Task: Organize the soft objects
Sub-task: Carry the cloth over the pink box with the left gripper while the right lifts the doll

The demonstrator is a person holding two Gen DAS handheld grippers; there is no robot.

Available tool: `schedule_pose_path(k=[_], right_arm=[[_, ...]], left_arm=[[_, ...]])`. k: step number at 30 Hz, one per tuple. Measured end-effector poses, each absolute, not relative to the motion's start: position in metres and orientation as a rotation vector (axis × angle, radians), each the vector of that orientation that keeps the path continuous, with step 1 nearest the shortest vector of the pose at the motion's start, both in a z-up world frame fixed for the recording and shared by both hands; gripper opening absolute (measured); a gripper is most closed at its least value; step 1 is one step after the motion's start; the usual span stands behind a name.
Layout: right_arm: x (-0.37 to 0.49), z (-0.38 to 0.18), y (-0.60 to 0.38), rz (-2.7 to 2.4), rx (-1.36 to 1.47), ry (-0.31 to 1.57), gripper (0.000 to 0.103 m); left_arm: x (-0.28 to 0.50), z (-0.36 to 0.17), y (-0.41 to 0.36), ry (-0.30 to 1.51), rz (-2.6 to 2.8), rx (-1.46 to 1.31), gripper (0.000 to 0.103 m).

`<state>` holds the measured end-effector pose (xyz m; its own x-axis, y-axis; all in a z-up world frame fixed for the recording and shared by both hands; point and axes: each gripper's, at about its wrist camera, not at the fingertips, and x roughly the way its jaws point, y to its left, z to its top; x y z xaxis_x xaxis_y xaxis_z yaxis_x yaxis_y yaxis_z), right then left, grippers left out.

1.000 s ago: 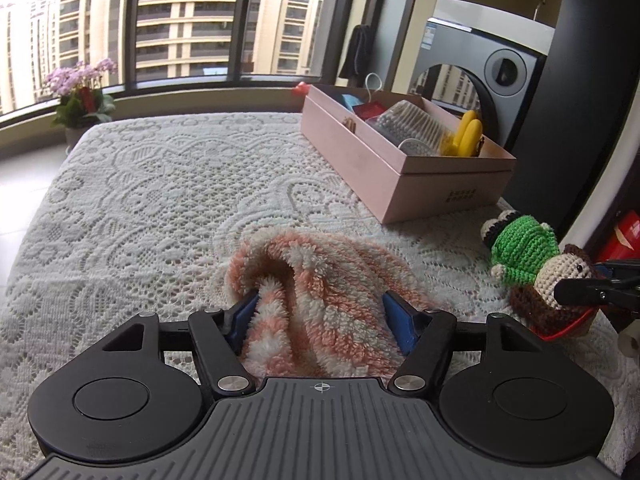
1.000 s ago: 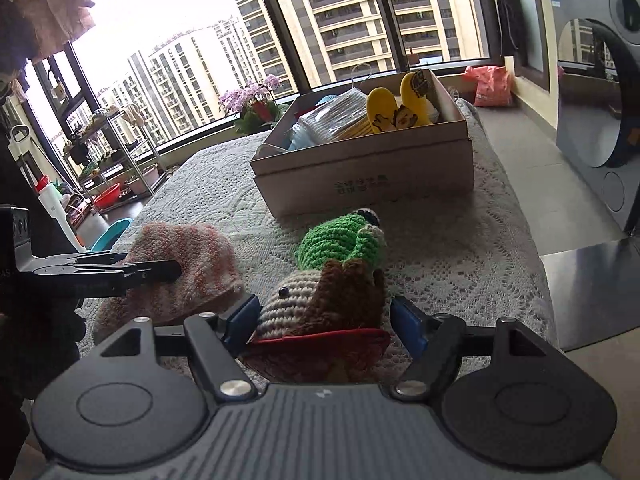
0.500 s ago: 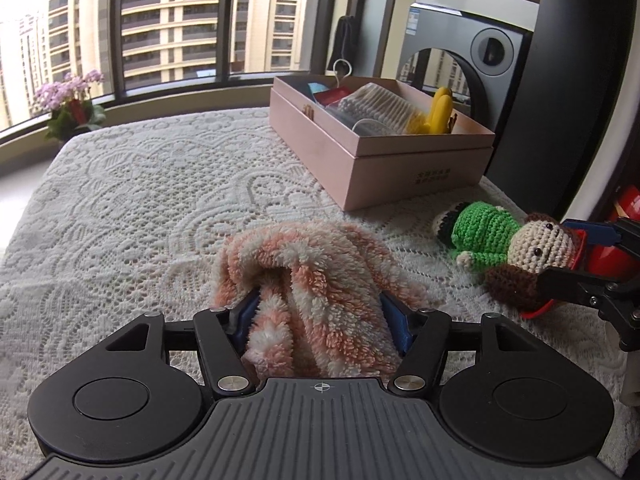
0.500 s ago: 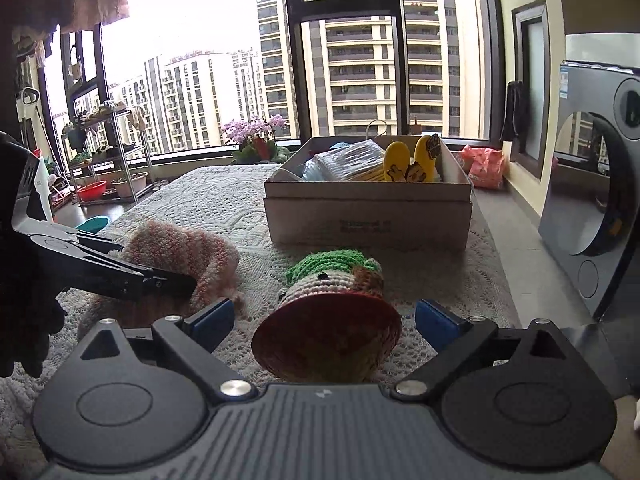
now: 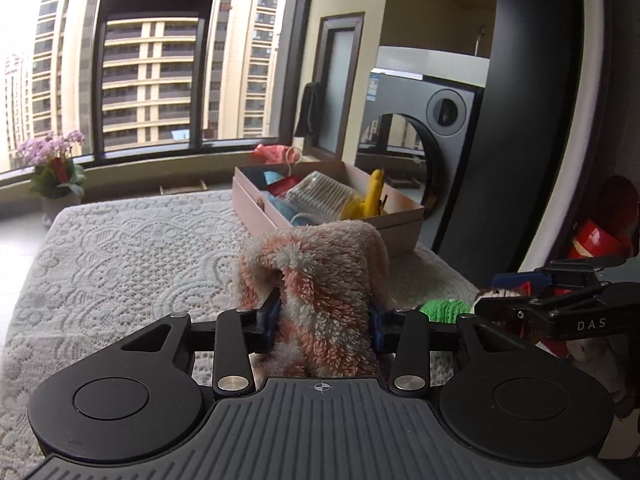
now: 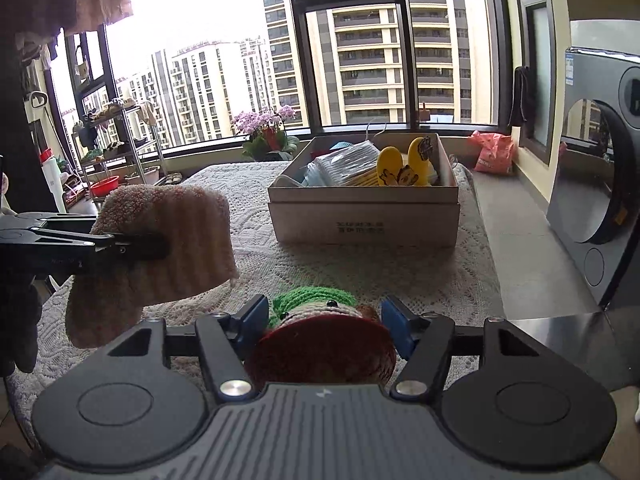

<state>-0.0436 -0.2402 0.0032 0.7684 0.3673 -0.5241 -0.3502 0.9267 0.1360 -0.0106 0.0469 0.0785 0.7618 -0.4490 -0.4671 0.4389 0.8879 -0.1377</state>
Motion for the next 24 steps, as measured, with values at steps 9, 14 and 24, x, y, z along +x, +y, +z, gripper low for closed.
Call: schedule_pose_path(k=[9,14,24], right_arm=[[-0.058,0.016,-0.260,0.407,0.037,0.499,0.083],[-0.071,0.001,-0.263,0.453,-0.054,0.514,0.097],[-0.047,-0.025,-0.252,0.481,-0.067,0.695,0.071]], left_arm=[[0.085,0.142,0.015,0.420,-0.513,-0.122,0.045],[0.085,0.108,0.024,0.518,-0.516,-0.200,0.045],[0.040,0.049,0.065,0.683,-0.479,-0.220,0.045]])
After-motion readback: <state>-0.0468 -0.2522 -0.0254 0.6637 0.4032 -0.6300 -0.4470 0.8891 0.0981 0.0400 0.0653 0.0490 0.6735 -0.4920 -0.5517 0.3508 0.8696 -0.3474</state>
